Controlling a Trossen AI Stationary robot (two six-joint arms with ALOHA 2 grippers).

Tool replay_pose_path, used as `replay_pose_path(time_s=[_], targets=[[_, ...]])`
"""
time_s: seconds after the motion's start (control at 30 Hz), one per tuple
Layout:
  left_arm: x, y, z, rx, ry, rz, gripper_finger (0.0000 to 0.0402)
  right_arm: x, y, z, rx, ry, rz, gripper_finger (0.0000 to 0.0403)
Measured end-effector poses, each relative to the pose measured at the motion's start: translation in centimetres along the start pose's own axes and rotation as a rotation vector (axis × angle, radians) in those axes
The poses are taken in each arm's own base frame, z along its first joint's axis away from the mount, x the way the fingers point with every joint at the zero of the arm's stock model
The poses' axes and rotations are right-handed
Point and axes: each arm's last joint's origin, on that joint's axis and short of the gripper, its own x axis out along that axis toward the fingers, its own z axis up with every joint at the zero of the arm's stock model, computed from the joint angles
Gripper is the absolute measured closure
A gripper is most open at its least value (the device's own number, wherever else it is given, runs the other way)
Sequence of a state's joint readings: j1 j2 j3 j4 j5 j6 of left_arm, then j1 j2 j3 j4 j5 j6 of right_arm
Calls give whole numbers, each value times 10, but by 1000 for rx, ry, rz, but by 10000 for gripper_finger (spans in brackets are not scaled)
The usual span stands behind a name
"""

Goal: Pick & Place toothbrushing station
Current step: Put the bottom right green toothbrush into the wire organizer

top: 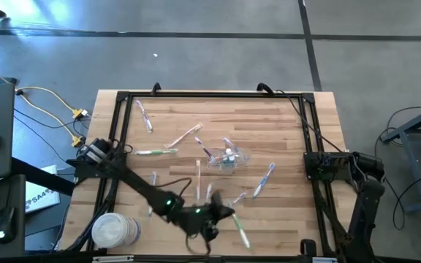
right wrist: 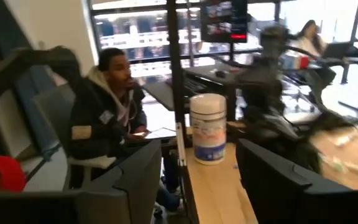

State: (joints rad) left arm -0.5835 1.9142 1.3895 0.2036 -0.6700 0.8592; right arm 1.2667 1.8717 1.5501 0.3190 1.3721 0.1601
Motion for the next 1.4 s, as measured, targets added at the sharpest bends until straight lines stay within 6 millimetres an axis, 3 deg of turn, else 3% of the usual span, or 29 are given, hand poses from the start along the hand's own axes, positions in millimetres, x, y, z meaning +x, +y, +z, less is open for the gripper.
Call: replay_pose_path(time_s=[0.23, 0.43, 0.67, 1.07, 1.4], targets=[[-31, -27, 23, 618, 88, 35, 385, 9, -4, -8, 109, 16, -33, 202], [-37, -49, 31, 834, 141, 71, 382, 30, -13, -19, 163, 78, -16, 201], [-33, -55, 29, 883, 148, 62, 393, 65, -41, -40, 233, 212, -102, 201], [-31, -53, 28, 886, 155, 61, 394, 105, -81, -63, 294, 395, -239, 201], [-31, -53, 27, 889, 156, 61, 395, 137, -103, -67, 368, 484, -271, 201]])
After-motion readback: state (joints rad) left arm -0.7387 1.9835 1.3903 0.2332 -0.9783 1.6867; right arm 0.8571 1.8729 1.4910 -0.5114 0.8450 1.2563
